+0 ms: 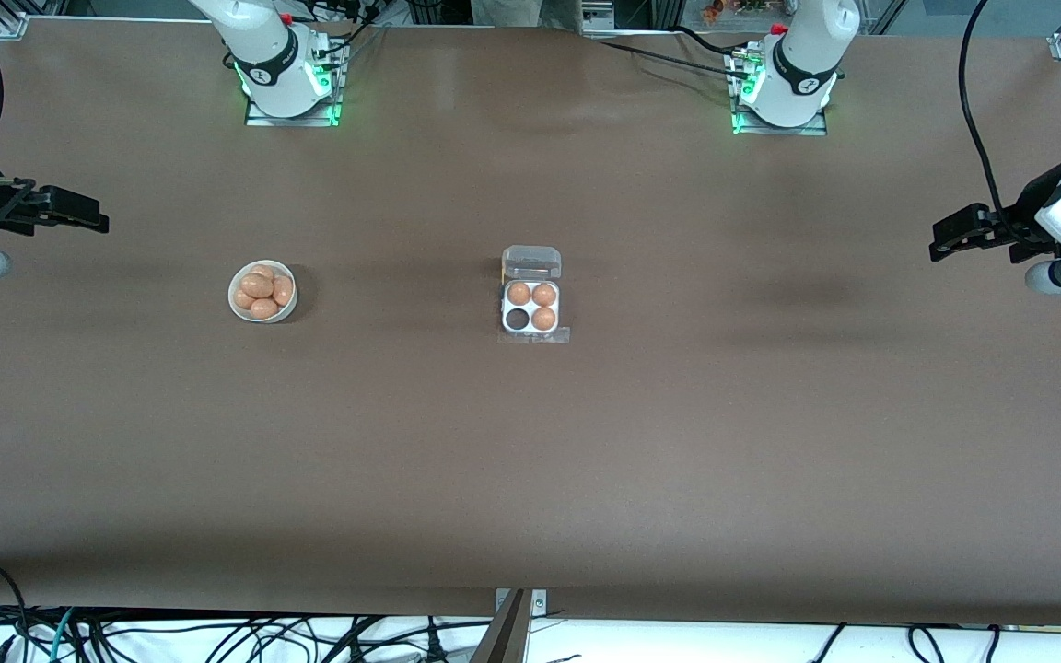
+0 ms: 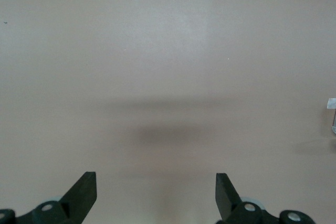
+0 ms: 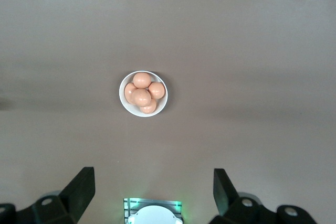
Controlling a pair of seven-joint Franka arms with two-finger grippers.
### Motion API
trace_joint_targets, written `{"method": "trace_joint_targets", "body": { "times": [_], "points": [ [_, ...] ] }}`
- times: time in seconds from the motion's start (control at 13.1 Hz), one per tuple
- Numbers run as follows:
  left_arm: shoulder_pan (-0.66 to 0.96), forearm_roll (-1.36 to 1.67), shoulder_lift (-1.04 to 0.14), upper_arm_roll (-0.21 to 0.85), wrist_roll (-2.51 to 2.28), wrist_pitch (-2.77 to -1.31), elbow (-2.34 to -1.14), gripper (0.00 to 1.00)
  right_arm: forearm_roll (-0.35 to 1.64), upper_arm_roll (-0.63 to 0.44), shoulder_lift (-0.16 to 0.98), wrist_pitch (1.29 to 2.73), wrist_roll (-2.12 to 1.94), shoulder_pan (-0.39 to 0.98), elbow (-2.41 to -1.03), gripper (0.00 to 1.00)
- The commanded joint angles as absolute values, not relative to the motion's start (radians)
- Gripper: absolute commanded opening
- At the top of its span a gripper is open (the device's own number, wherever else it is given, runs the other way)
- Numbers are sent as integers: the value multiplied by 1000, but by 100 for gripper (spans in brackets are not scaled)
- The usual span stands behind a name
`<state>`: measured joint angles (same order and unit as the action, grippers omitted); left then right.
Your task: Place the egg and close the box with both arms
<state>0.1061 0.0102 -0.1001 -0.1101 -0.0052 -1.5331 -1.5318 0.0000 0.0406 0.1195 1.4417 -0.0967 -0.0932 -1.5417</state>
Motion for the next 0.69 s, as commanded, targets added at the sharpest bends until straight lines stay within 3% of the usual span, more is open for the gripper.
{"method": "trace_joint_targets", "body": {
  "times": [0.0, 0.61],
  "points": [
    [106, -8, -112, -109, 17, -1525, -1502, 100, -12, 48, 106, 1427, -84, -94, -1536, 100],
    [107, -8, -113, -109, 15, -1525, -1502, 100, 35, 63, 106, 1422, -13, -94, -1557, 99]
  ]
}}
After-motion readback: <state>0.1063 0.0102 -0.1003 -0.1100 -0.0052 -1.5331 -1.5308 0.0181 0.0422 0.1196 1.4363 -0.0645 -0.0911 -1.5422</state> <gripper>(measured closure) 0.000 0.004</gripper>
